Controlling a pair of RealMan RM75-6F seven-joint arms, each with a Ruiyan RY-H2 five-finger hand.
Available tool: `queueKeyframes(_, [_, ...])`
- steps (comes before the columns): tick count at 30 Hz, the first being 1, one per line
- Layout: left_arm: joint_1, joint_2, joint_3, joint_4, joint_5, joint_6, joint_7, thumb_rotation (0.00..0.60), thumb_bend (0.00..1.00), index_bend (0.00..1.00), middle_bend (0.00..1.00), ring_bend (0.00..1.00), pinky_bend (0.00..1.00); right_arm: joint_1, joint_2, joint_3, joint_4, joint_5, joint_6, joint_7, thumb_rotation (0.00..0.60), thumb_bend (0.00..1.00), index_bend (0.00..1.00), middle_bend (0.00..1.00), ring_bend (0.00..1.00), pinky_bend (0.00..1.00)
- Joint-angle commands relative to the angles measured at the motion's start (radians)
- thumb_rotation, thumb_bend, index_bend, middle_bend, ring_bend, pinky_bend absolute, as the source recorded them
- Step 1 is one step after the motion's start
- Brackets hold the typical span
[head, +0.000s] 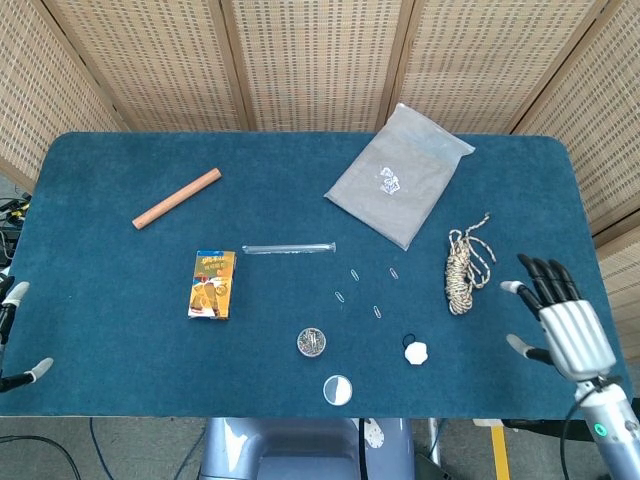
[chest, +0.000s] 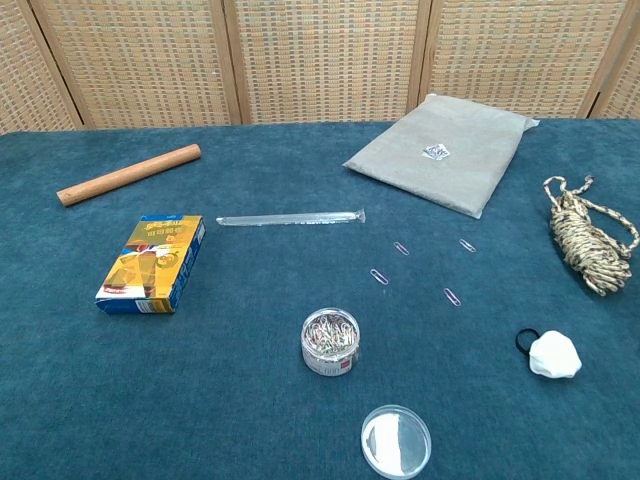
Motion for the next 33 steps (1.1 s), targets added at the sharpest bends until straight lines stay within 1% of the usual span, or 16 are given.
queueKeyframes(1, [-0.01, -0.012, -0.004, 0.005, -0.011, -0.016, 0.021, 0.6, 0.0, 0.0, 0.0, 0.0, 0.0, 0.135, -0.022, 0.055, -0.005, 0.03, -0.165, -0.009, 0.6, 0.09, 0.33, 0.0, 0.0, 0.0])
queueKeyframes(2, [-0.015, -0.018, -0.007, 0.008, -0.018, -0.022, 0.031, 0.6, 0.0, 0.0, 0.0, 0.0, 0.0, 0.191, -0.042, 0.078, 0.003, 0.076, -0.25, -0.031, 0.6, 0.12, 0.33, 0.0, 0.0, 0.0])
queueKeyframes(5, [-0.023, -0.028, -0.012, 0.011, -0.034, -0.036, 0.046, 0.6, 0.0, 0.0, 0.0, 0.0, 0.0, 0.277, -0.086, 0.104, 0.024, 0.186, -0.394, -0.072, 0.6, 0.25, 0.35, 0.0, 0.0, 0.0])
queueKeyframes(7, [-0.028, -0.031, -0.016, 0.012, -0.045, -0.044, 0.051, 0.6, 0.0, 0.0, 0.0, 0.0, 0.0, 0.32, -0.11, 0.112, 0.044, 0.244, -0.467, -0.093, 0.6, 0.34, 0.35, 0.0, 0.0, 0.0])
queueKeyframes(8, [-0.03, -0.032, -0.018, 0.012, -0.051, -0.048, 0.052, 0.6, 0.0, 0.0, 0.0, 0.0, 0.0, 0.339, -0.122, 0.114, 0.055, 0.27, -0.495, -0.106, 0.6, 0.37, 0.35, 0.0, 0.0, 0.0])
queueKeyframes(10, [-0.036, -0.035, -0.023, 0.014, -0.066, -0.059, 0.054, 0.6, 0.0, 0.0, 0.0, 0.0, 0.0, 0.377, -0.155, 0.116, 0.087, 0.324, -0.545, -0.145, 0.6, 0.47, 0.35, 0.0, 0.0, 0.0])
queueKeyframes(11, [-0.039, -0.036, -0.025, 0.016, -0.074, -0.066, 0.057, 0.6, 0.0, 0.0, 0.0, 0.0, 0.0, 0.396, -0.175, 0.116, 0.106, 0.352, -0.567, -0.17, 0.6, 0.5, 0.35, 0.0, 0.0, 0.0])
queueKeyframes(13, [-0.045, -0.039, -0.027, 0.019, -0.084, -0.075, 0.061, 0.6, 0.0, 0.0, 0.0, 0.0, 0.0, 0.421, -0.203, 0.113, 0.131, 0.393, -0.593, -0.204, 0.6, 0.59, 0.35, 0.0, 0.0, 0.0])
queueKeyframes(16, [-0.053, -0.044, -0.03, 0.022, -0.098, -0.09, 0.069, 0.6, 0.0, 0.0, 0.0, 0.0, 0.0, 0.458, -0.249, 0.108, 0.17, 0.453, -0.623, -0.249, 0.6, 0.68, 0.35, 0.0, 0.0, 0.0])
queueKeyframes(19, [-0.06, -0.048, -0.032, 0.024, -0.109, -0.101, 0.076, 0.6, 0.0, 0.0, 0.0, 0.0, 0.0, 0.491, -0.296, 0.099, 0.212, 0.5, -0.643, -0.29, 0.6, 0.72, 0.35, 0.0, 0.0, 0.0])
queueKeyframes(22, [-0.065, -0.051, -0.034, 0.025, -0.118, -0.107, 0.079, 0.6, 0.0, 0.0, 0.0, 0.0, 0.0, 0.515, -0.337, 0.086, 0.247, 0.529, -0.649, -0.324, 0.6, 0.75, 0.35, 0.0, 0.0, 0.0])
queueKeyframes(28, [-0.075, -0.055, -0.033, 0.027, -0.128, -0.123, 0.084, 0.6, 0.0, 0.0, 0.0, 0.0, 0.0, 0.554, -0.415, 0.066, 0.316, 0.576, -0.645, -0.383, 0.6, 0.75, 0.35, 0.0, 0.0, 0.0])
queueKeyframes(33, [-0.074, -0.05, -0.035, 0.012, -0.12, -0.112, 0.079, 0.6, 0.0, 0.0, 0.0, 0.0, 0.0, 0.587, -0.464, 0.057, 0.382, 0.662, -0.646, -0.455, 0.6, 0.75, 0.35, 0.0, 0.0, 0.0])
